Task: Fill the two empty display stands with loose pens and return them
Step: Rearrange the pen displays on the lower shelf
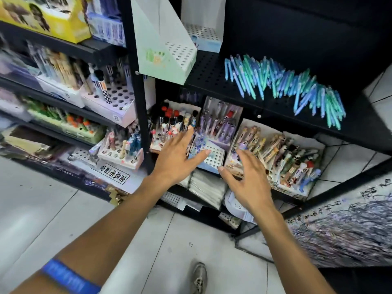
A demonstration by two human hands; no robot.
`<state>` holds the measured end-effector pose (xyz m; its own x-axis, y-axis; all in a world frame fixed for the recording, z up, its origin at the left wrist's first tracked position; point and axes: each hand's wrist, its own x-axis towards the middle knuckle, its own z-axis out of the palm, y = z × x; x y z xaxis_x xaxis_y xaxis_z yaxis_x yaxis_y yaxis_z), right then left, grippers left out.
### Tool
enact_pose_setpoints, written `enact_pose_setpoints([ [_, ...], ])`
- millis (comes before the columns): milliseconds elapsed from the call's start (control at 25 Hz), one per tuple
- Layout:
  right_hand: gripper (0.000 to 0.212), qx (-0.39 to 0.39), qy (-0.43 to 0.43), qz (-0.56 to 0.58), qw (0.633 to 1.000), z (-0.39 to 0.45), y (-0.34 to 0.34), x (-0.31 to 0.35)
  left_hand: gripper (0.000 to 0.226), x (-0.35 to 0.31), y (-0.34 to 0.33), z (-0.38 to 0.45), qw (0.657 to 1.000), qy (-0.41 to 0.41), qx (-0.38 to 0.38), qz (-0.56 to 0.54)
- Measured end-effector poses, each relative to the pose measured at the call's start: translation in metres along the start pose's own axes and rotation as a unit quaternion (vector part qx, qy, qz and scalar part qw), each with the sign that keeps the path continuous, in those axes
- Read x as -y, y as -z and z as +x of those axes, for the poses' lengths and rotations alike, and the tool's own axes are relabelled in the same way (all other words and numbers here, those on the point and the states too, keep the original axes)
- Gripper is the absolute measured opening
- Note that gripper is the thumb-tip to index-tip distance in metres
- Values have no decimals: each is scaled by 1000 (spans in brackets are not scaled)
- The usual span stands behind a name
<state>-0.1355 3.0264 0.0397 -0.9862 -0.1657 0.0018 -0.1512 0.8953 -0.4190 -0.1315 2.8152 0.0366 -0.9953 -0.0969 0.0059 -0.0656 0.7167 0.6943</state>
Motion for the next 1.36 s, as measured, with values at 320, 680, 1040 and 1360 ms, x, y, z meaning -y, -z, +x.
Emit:
enact_pose_setpoints([
  [320, 77, 84, 14, -40, 996, 88, -105, -49, 84, 48, -84, 53, 997, 40, 3, -69],
  [680, 66, 39, 50, -202, 977, 127, -180, -60, 61, 78, -132, 57, 979, 118, -40, -159],
  [1040, 60, 18, 116, -204, 972, 121, -176, -78, 64, 65, -160, 64, 926, 269, -8, -263],
  [1360, 70, 58, 138, -86, 985, 109, -171, -90, 79, 67, -166, 61, 762, 411, -36, -500],
])
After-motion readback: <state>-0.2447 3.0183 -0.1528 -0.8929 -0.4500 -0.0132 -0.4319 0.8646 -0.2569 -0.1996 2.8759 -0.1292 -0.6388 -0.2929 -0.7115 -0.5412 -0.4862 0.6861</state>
